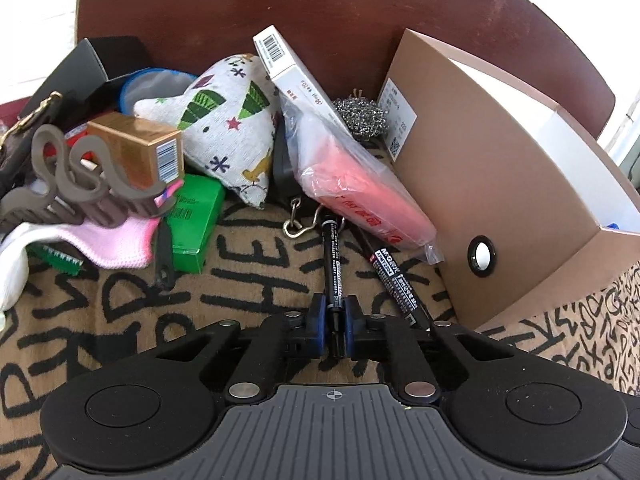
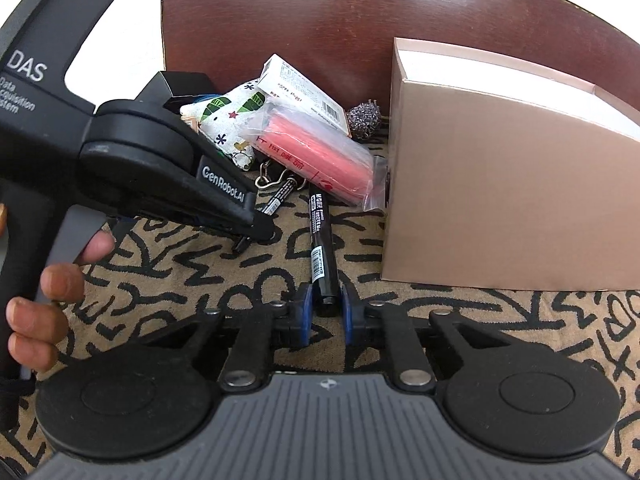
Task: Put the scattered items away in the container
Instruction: 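Close the left tool on a thin black pen while the right tool grasps a thick black marker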
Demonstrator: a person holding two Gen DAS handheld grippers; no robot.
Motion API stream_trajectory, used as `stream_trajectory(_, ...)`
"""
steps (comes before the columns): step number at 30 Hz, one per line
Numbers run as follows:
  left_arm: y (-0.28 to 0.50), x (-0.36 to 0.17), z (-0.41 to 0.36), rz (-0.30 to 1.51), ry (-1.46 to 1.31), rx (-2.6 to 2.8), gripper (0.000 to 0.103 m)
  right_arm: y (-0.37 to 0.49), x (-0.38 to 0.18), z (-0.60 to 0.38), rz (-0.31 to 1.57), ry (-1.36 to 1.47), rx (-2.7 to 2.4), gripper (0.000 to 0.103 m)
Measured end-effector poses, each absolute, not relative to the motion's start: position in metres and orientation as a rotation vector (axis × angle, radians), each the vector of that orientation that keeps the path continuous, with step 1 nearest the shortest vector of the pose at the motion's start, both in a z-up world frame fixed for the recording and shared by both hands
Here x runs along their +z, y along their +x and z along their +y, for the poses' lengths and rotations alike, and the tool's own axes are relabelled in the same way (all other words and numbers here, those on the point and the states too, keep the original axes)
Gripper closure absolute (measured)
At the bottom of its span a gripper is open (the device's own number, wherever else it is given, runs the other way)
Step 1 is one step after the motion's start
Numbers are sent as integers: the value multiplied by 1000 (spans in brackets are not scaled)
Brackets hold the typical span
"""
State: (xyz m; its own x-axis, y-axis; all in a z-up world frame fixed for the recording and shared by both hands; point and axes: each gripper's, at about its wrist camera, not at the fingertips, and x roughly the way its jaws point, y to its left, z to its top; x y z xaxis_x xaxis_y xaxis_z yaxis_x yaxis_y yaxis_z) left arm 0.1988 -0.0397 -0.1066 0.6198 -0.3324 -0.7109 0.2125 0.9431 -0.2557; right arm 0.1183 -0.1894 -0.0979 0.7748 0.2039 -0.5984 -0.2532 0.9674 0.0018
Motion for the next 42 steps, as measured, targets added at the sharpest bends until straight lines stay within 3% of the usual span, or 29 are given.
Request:
stream_trajectory(22,97,-101,-20,868,-105,-314,103,32,-90,-213,680,-74,329,86)
stream_trajectory(23,96,-100,-20,867,-100,-311,101,31,-90,-214,680,-79,331,86)
stream_trajectory(24,98,-100,-21,866,-99,-307,82,30,-91,-213,676,-85,332,86)
stream_trajectory(29,111,-97,-22,841,-147,-284,49,32,-92,-215,673,-70,327,86)
stream_trajectory(32,123,-97,-24,840,-152,-274,49,36,-91,-214,672,-75,329,85)
stream_trajectory(37,145,-97,-29,836,-146,-267,46,49,-91,-210,669,-78,336,74)
stream_trajectory(42,165,-99,-36,834,-136,-261,48,63,-92,-210,668,-78,330,74)
